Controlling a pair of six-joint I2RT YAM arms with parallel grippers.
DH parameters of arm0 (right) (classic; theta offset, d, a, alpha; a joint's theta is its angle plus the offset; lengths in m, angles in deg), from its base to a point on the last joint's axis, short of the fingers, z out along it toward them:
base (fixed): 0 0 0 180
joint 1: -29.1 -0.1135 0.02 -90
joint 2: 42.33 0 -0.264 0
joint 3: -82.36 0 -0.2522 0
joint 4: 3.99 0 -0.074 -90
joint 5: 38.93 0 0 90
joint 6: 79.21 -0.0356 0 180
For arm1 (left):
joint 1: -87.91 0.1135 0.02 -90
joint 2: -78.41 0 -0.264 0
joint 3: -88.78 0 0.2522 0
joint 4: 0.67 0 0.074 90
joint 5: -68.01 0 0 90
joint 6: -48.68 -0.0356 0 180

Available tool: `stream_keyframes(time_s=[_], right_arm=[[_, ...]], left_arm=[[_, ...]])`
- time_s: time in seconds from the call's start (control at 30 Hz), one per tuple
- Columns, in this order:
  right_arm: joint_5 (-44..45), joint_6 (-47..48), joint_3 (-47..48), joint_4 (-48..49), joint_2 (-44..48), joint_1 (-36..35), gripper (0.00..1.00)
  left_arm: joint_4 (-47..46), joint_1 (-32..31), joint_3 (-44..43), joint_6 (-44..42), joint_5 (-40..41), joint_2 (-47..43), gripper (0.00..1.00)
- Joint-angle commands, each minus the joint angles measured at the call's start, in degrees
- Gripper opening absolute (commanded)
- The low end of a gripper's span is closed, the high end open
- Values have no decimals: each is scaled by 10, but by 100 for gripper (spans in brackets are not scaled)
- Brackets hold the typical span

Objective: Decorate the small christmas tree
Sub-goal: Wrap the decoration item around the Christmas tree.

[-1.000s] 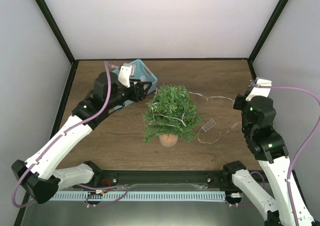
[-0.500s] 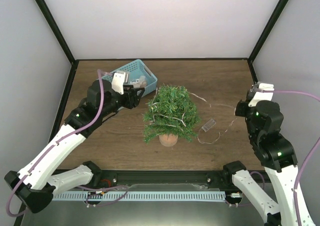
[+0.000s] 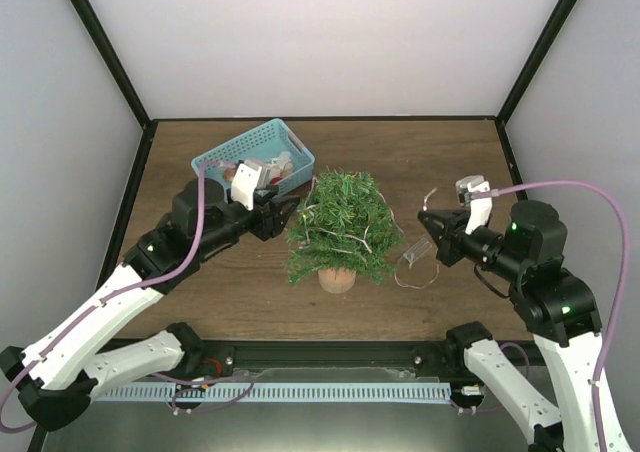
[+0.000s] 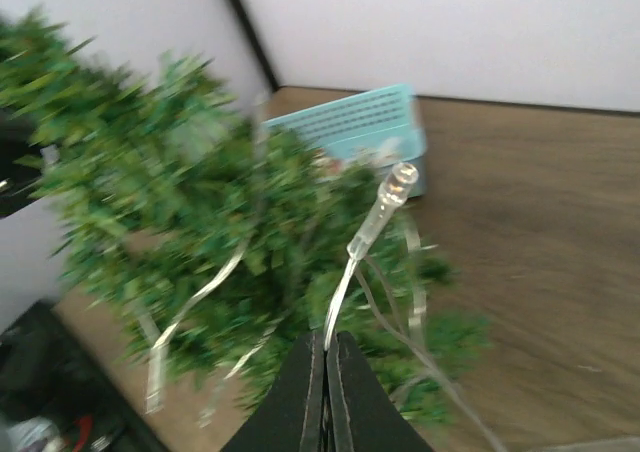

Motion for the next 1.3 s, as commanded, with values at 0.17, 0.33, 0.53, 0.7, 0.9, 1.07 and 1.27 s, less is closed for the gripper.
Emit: stream_keyframes(time_s=[0.17, 0.33, 0.53, 0.7, 0.9, 1.07, 1.27], right_arm=[[-327, -45, -120, 151, 67, 2, 1], [-379, -80, -177, 281, 125, 2, 1], [-383, -111, -217, 361, 145, 1, 1], [-398, -177, -238, 440, 140, 2, 1], [-395, -198, -243, 476, 145, 2, 1], [-405, -164, -247, 447, 137, 1, 1], [-426, -168, -239, 461, 120, 1, 1]], left_arm=[[-27, -10, 0, -15, -40, -30, 60], [-82, -9, 27, -16, -149, -57, 60], [-150, -11, 70, -4, -282, -89, 59], [-210, -16, 107, 22, -349, -125, 59], [-268, -42, 128, 48, -354, -126, 59], [-270, -71, 120, 46, -316, -104, 60], [-252, -128, 102, 6, -259, -69, 60]])
